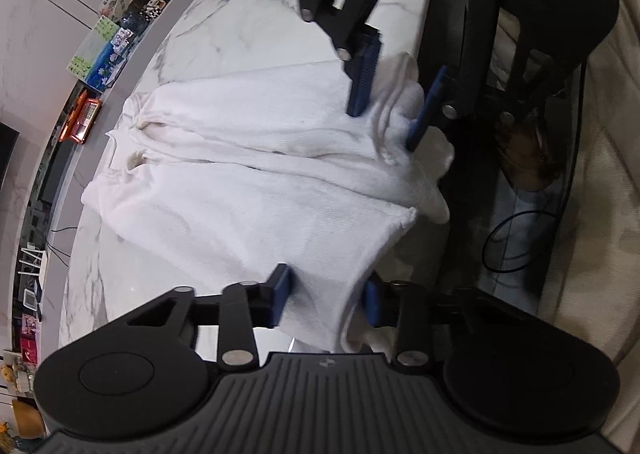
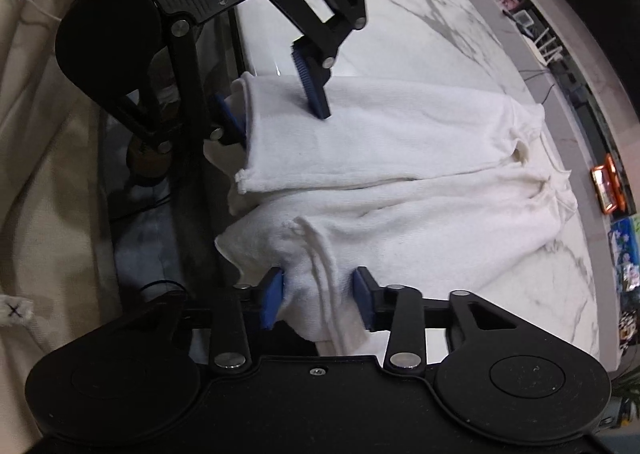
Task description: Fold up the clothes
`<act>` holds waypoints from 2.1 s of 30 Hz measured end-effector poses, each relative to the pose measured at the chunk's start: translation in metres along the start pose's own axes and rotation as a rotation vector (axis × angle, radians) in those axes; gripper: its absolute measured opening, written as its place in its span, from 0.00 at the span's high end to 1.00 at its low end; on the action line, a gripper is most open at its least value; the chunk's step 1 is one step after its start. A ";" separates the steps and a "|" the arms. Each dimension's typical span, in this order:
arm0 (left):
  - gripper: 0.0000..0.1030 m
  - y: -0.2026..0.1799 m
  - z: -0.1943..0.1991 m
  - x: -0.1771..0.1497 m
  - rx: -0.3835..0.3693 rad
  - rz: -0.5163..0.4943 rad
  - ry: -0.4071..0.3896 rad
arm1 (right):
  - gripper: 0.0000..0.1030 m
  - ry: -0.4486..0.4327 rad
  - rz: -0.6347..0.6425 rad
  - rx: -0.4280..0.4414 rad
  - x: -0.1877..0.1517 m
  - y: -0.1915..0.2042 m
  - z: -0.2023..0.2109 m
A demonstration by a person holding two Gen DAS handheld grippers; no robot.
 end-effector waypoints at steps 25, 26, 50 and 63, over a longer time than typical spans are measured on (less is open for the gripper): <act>0.84 0.096 0.058 0.021 -0.061 0.100 -0.147 | 0.88 -0.117 -0.106 -0.048 0.002 -0.093 0.077; 0.84 0.106 0.053 0.026 -0.080 0.120 -0.154 | 0.88 -0.120 -0.117 -0.044 0.008 -0.101 0.075; 0.47 0.186 -0.064 0.016 -0.284 0.587 -0.116 | 0.75 -0.225 -0.446 0.036 0.011 -0.170 -0.027; 0.48 0.181 -0.006 -0.006 -0.166 0.827 -0.245 | 0.74 -0.336 -0.811 0.048 -0.019 -0.157 0.021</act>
Point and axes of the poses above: each gripper's, at about its wrist camera, not at the fingertips, and z roughly against the way its jaws point, y to its left, x to its top, the point moved 10 cm from there along -z, roughly the way its jaws point, and after that the axes turned 14 degrees about y, right-handed, at the moved point
